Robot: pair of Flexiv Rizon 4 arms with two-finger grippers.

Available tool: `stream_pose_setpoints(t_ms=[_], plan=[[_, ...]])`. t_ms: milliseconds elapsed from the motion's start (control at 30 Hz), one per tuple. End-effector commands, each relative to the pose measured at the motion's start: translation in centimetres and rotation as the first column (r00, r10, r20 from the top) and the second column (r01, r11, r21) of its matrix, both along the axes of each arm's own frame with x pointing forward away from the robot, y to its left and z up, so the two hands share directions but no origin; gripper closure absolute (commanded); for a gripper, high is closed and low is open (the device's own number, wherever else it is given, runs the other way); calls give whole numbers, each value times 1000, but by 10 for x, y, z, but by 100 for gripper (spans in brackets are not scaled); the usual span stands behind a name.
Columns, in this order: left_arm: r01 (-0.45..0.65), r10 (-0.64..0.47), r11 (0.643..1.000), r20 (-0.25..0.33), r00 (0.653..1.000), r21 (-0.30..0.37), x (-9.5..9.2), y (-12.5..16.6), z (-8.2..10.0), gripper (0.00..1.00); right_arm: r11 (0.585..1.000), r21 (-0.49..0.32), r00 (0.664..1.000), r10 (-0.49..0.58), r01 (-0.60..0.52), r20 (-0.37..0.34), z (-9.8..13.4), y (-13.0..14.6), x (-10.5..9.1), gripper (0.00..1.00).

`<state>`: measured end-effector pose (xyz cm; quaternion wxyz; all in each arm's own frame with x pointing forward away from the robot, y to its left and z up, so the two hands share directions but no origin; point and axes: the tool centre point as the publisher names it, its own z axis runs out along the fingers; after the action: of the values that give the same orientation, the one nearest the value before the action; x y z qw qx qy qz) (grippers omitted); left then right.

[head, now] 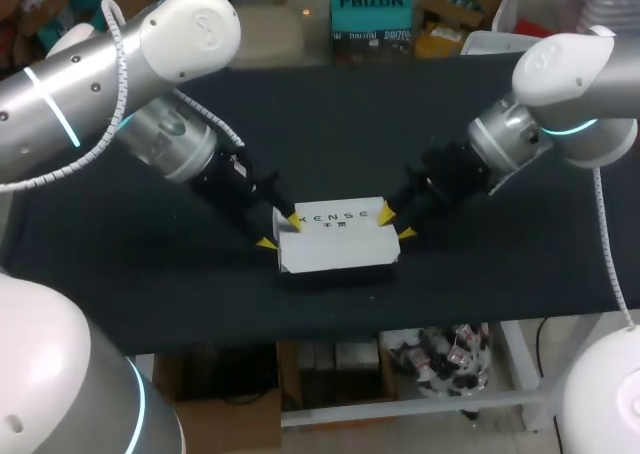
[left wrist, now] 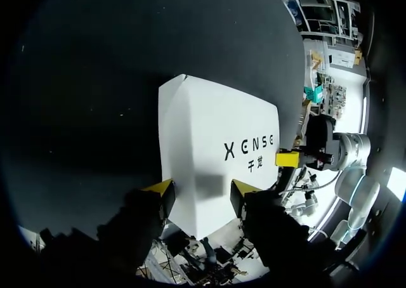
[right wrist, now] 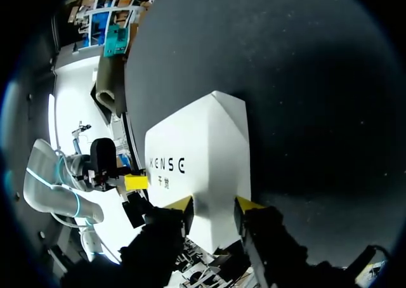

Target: Assemble the packaging by folding the flat box into shape, placing the metal phone stand inside, and closing the box properly

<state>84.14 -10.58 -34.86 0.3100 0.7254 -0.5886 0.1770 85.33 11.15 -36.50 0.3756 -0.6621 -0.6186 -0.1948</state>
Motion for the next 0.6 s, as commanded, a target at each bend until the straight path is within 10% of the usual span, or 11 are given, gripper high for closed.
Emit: stream_pose_setpoints(t_ms=[33, 600], plan=[[12, -12, 1000, -18, 1000, -6, 6, -13, 0, 40, 1000, 5, 1000, 9, -9, -11, 2, 13, 3, 57], [5, -6, 1000, -57, 998, -28, 8, -13, 3, 40, 1000, 11, 999, 7, -6, -35, 7, 15, 7, 57]])
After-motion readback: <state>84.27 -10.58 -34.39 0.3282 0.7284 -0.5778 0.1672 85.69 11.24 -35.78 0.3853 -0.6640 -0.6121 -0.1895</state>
